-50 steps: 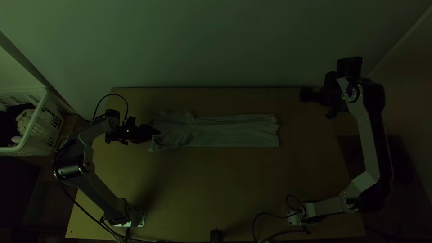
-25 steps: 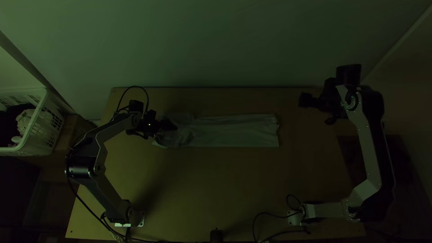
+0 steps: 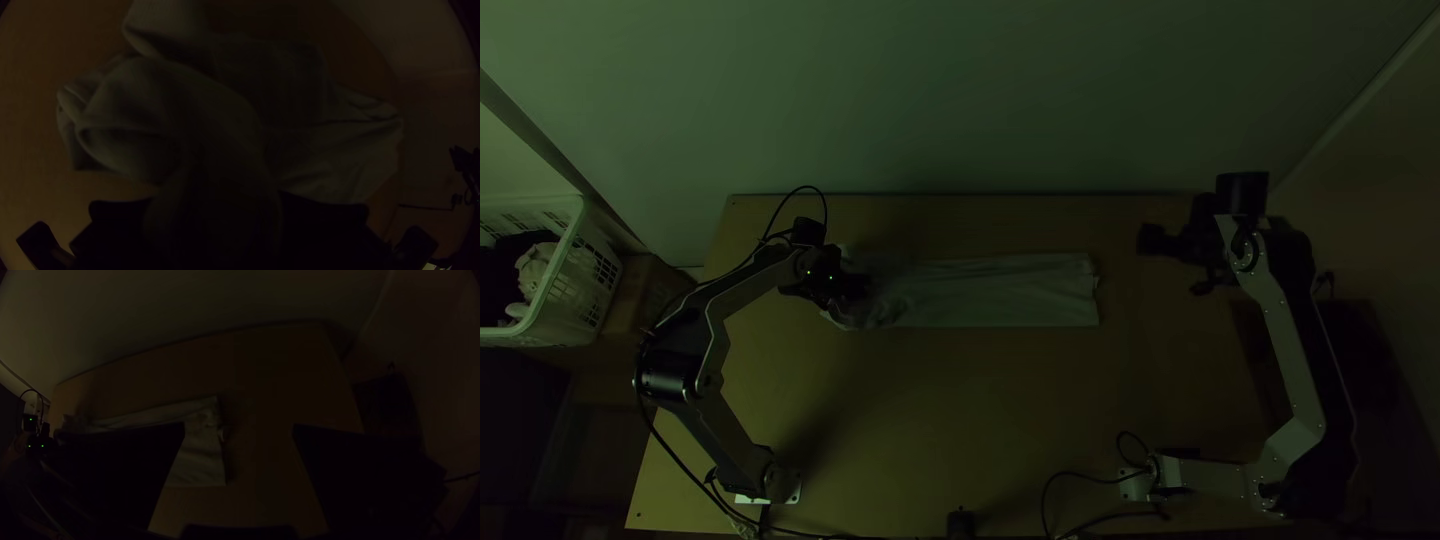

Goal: Fold the t-shirt

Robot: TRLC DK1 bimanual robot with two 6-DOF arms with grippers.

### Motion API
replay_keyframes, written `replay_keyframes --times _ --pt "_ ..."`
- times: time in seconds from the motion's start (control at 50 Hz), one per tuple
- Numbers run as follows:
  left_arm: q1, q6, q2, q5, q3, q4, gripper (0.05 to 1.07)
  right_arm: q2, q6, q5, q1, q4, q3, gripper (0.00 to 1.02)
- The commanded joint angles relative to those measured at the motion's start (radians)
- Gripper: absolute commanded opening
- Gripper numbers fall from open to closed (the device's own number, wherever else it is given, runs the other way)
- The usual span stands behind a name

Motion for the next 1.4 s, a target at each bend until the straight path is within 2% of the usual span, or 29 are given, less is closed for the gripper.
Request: replay_keyframes --times 0.0,0.22,0.44,0.74,0.98,1.2,1.38 --pt "0.052 0.038 -0.011 -0.049 0.003 -0.092 0.08 -0.045 0.004 -0.003 -0.005 0.047 -0.057 0.99" --pt "0.216 0.136 -0.028 -0.059 0.090 -0.203 0.08 -0.065 -0.002 -0.003 -0.023 0.162 -0.129 0.99" --pt "0.349 0.237 -0.037 -0.068 0.194 -0.320 0.08 -0.060 -0.017 -0.003 -0.049 0.188 -0.133 0.99" --pt "0.486 0.381 -0.033 -0.160 0.326 -0.420 0.08 -0.065 -0.037 -0.003 -0.083 0.200 -0.138 0.99" --pt "0.420 0.378 -0.056 -0.214 0.481 -0.618 0.08 -0.097 -0.040 -0.003 -0.100 0.200 -0.173 0.99" --pt "0.227 0.298 -0.085 -0.214 0.593 -0.753 0.08 -0.126 -0.051 -0.004 -0.123 0.200 -0.196 0.99" --pt "0.059 0.225 -0.066 -0.232 0.671 -0.776 0.08 -0.148 -0.060 -0.008 -0.147 0.200 -0.219 0.99"
